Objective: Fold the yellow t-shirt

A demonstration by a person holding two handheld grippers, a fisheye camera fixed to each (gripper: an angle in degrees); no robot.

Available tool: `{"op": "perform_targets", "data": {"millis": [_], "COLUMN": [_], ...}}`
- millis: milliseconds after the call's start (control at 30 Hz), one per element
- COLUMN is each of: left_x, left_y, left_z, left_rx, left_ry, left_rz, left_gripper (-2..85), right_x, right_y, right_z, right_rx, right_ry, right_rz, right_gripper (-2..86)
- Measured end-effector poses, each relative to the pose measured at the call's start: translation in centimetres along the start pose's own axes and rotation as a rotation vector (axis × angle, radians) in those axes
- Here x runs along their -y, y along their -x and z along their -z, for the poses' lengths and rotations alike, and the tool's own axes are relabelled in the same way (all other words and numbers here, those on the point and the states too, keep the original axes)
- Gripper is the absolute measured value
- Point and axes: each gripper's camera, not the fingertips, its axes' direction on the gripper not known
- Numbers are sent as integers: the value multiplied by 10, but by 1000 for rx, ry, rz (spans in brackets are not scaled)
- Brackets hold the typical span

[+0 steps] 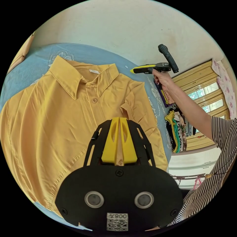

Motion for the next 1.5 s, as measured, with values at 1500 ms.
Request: {"op": "perform_targets", "data": {"millis": [1500], "left_x": [-357], "left_y": [220], "left_z": [232], "left_rx": [76], "left_ry": [-678], "left_rz": [819], "left_gripper": [22], "right_x": [112], "right_y": [311], "right_z": [-91], "right_rx": [749], "right_ry": [-203], "right_rz": [437], "right_gripper": [47]}}
